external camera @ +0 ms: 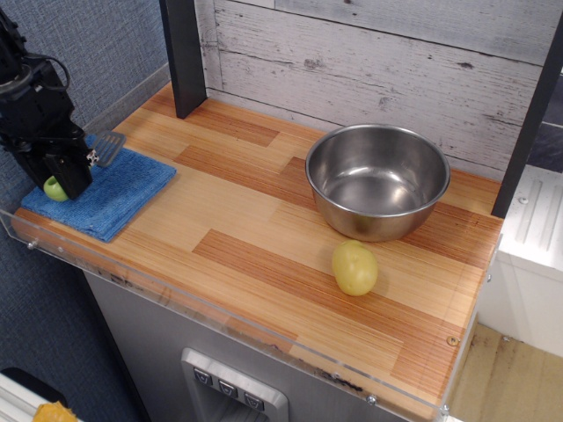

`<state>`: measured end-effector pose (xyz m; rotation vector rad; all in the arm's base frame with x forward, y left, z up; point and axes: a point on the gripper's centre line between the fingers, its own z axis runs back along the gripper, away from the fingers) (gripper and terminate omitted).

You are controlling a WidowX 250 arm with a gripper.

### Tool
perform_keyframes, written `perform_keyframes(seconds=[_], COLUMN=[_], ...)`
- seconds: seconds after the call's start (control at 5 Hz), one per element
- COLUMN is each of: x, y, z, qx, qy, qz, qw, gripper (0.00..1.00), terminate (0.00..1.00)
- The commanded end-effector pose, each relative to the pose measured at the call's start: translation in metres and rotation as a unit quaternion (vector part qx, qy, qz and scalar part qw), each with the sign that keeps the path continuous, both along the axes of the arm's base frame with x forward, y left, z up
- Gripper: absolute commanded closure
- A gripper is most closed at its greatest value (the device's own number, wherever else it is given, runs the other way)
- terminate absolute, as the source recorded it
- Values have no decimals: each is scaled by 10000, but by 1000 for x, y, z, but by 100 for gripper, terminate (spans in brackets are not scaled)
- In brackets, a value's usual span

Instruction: Pick up the green spatula and place it on the blue cloth

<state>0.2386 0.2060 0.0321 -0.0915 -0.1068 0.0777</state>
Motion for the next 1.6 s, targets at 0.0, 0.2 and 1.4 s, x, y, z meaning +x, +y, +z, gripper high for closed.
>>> perform_keyframes(seconds=[0.0,0.2,1.4], x=[-1,0,38], y=[-1,-1,-119], z=[20,22,79], qx=[206,218,199], qy=[-240,-229,-180], qz=[-20,4,-1010], qw=[9995,9995,9945], gripper=[0,0,0], terminate=[0,0,0])
